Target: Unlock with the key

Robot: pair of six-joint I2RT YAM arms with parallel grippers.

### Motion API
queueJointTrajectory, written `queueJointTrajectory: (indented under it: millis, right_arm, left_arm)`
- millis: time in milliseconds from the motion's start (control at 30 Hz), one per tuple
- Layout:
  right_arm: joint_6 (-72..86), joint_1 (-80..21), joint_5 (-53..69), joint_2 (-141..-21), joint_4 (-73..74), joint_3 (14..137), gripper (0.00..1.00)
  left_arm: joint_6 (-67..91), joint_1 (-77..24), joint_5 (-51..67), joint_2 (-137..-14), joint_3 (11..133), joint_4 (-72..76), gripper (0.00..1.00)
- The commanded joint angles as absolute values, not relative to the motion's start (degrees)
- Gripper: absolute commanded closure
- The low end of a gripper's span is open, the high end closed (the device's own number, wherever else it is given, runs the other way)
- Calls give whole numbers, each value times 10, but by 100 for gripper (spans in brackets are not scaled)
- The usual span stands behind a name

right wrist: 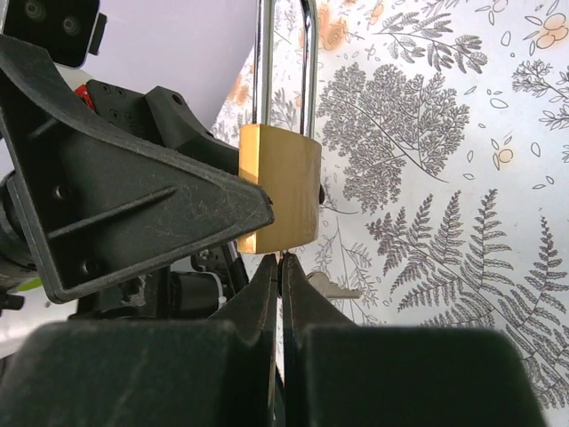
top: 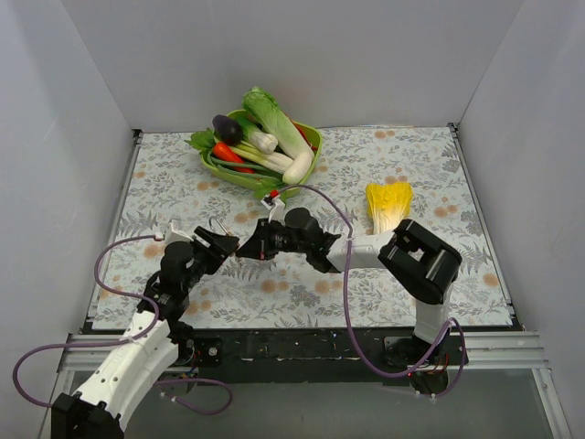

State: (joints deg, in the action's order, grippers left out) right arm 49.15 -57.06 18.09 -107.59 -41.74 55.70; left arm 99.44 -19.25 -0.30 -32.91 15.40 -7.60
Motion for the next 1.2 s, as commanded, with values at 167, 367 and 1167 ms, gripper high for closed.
queueJointTrajectory:
  millis: [167, 367, 1167]
  right_arm:
    - [555, -565, 211, -1028, -502, 535, 99]
    - [574, -565, 207, -1013, -519, 530, 99]
    - [347, -582, 129, -903, -360, 521, 29]
  left_arm:
    - [955, -194, 62, -279, 172, 56, 100]
    - [937, -194, 74, -265, 179, 75, 100]
    - [1038, -193, -35, -374, 330, -150, 100]
